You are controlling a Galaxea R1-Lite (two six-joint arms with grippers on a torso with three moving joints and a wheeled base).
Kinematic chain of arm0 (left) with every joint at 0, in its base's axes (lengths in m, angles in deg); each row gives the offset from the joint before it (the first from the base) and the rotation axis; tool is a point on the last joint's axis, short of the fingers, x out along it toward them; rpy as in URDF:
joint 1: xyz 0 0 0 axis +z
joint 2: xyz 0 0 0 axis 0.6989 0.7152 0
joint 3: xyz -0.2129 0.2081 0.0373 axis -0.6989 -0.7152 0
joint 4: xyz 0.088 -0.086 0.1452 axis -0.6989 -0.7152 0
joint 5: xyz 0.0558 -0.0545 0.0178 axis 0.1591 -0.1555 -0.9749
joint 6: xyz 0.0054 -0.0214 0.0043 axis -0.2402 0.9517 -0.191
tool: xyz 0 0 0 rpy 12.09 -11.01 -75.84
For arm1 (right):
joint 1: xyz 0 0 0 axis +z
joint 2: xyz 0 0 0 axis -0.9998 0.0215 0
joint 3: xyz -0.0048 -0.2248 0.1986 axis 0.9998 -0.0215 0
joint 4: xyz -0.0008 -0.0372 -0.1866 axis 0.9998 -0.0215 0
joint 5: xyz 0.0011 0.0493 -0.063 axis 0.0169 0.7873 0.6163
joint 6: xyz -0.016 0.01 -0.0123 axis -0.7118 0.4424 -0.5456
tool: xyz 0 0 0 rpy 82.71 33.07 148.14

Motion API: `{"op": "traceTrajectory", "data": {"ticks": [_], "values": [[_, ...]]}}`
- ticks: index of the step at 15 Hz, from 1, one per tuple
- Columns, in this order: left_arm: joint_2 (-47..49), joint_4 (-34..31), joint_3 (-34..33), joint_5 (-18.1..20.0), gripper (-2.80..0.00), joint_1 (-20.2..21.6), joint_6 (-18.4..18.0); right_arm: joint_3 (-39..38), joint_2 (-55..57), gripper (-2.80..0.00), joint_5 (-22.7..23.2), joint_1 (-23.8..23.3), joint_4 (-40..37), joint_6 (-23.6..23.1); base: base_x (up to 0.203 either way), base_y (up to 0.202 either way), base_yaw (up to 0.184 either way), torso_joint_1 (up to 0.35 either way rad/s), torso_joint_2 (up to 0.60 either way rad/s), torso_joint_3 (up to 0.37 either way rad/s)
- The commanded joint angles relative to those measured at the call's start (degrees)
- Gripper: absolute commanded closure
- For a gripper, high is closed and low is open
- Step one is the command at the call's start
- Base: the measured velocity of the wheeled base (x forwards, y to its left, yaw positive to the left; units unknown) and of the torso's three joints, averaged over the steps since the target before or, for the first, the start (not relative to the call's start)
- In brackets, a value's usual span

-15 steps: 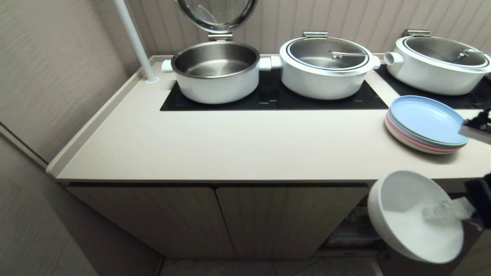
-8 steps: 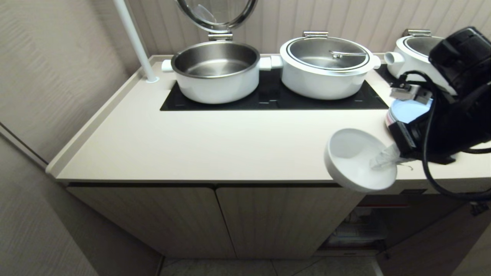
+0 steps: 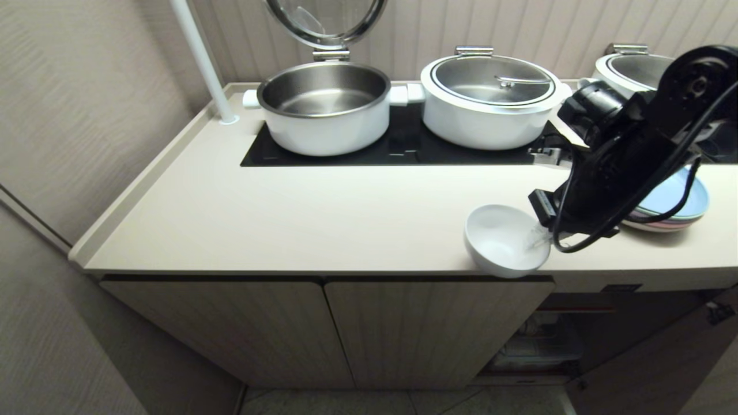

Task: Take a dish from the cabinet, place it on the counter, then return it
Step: Place it on the table

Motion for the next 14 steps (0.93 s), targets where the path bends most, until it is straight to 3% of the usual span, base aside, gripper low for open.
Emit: {"op": "traceTrajectory", "data": {"ticks": [1, 14], "values": [[0.0, 0.0, 0.0, 0.0, 0.00, 0.0, 0.0, 0.2, 2.6, 0.00, -0.1, -1.0, 0.3, 0.1, 0.000, 0.000, 0.000, 0.000, 0.00, 0.000], [0.0, 0.0, 0.0, 0.0, 0.00, 0.0, 0.0, 0.2, 2.6, 0.00, -0.2, -4.2, 4.2, 0.3, 0.000, 0.000, 0.000, 0.000, 0.00, 0.000]]}}
